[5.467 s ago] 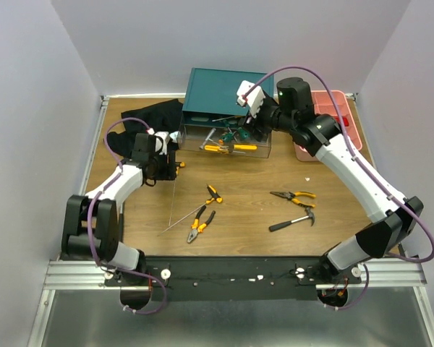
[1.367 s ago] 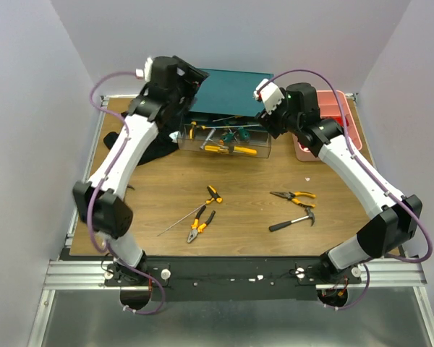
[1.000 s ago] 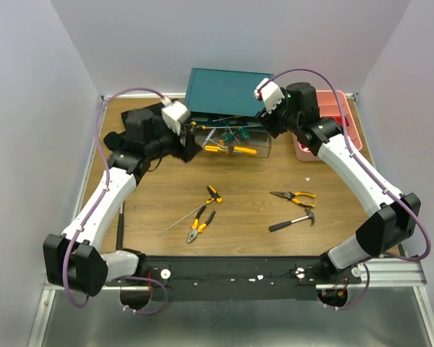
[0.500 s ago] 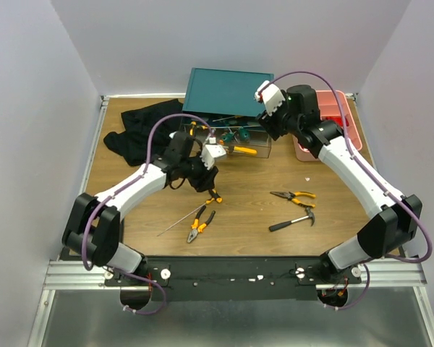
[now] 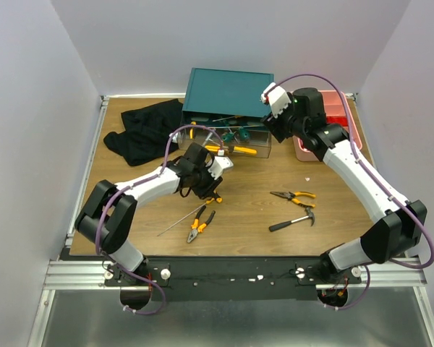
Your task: Sort the tools into containers
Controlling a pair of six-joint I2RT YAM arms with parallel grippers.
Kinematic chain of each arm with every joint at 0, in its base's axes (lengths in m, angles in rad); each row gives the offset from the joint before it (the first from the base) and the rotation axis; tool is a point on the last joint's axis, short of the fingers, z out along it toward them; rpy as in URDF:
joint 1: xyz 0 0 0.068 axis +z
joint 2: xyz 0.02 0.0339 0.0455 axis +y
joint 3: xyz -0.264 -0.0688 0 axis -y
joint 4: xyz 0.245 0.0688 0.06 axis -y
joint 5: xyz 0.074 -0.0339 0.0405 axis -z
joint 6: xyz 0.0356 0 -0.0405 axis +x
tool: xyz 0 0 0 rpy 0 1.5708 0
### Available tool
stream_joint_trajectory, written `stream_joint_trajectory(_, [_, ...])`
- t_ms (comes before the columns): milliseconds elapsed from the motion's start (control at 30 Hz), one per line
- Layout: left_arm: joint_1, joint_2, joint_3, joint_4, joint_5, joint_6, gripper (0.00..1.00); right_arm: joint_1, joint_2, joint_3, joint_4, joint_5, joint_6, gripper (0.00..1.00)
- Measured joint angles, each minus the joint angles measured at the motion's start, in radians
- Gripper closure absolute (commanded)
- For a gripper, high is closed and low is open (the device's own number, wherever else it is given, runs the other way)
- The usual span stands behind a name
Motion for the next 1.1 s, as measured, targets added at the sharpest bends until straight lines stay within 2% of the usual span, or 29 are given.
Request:
stream_joint_trajectory(433, [-0.046, 0.042, -0.041, -0.017, -0.021, -0.011, 0.53, -0.003, 0.0, 0.0, 0.001, -0.005, 0.001, 0.27])
stream_joint_trajectory(533, [-0.049, 0.051, -0.033, -0.016, -0.025, -0.024, 0.71, -0.003, 0.0, 0.0, 0.001, -0.016, 0.002, 0.27])
stream_joint_trajectory(567, [-0.05, 0.061, -0.023, -0.017, -0.028, -0.028, 0.86, -0.003, 0.0, 0.0, 0.001, -0.018, 0.002, 0.27])
stream_joint_trajectory(633, [-0.053, 0.089, 0.006, -0.016, -0.033, -0.036, 0.99, -0.003, 0.001, 0.0, 0.001, -0.019, 0.002, 0.27])
stream_joint_trajectory(767, [-0.054, 0.12, 0.055, -0.041, -0.018, -0.037, 1.0, -0.003, 0.003, 0.001, 0.001, -0.019, 0.002, 0.27])
stream_joint_trajectory(867, [-0.039, 0.102, 0.058, -0.097, 0.047, -0.011, 1.0, -0.003, 0.007, 0.003, 0.001, -0.019, 0.001, 0.27])
stream_joint_trajectory(967, [0.016, 0.042, 0.087, -0.188, 0.193, 0.034, 1.0, -0.006, 0.014, 0.013, 0.0, -0.019, -0.001, 0.27])
stream_joint_trajectory(1100, [0.128, -0.045, 0.27, -0.313, 0.367, 0.152, 1.0, -0.021, 0.018, 0.025, 0.001, -0.017, -0.008, 0.27])
